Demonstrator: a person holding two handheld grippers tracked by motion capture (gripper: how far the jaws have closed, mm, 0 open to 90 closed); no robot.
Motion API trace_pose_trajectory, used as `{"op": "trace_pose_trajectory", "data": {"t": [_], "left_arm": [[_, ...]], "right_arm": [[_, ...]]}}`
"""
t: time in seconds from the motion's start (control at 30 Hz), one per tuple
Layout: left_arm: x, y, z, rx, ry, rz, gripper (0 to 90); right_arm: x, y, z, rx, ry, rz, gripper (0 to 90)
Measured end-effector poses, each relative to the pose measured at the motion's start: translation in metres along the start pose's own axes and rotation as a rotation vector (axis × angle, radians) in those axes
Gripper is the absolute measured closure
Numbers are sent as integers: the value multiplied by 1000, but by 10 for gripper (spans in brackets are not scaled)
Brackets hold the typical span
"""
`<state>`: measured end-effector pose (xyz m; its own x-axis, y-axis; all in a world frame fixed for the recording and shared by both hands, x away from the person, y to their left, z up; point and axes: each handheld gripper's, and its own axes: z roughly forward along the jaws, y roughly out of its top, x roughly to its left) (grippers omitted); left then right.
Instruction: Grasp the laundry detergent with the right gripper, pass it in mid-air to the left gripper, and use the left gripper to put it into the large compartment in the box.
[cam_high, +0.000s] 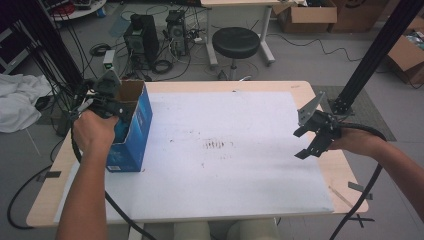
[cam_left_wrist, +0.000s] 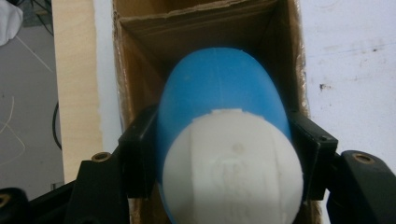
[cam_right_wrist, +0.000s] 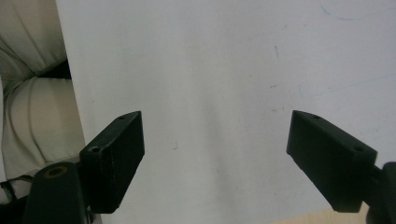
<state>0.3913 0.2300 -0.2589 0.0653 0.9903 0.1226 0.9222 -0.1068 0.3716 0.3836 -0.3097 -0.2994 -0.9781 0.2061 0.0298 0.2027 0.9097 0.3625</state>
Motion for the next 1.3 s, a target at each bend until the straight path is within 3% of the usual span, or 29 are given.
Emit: {"op": "trace_pose_trajectory", "data": {"t": [0.73,1.3], "left_arm": [[6,-10,23,36,-12,-16,379],[12,-9,26,32,-40,-34,374]], "right_arm": [[-1,0,0,-5,2,4,196],[-1,0,0,-5,4,4,199]]}}
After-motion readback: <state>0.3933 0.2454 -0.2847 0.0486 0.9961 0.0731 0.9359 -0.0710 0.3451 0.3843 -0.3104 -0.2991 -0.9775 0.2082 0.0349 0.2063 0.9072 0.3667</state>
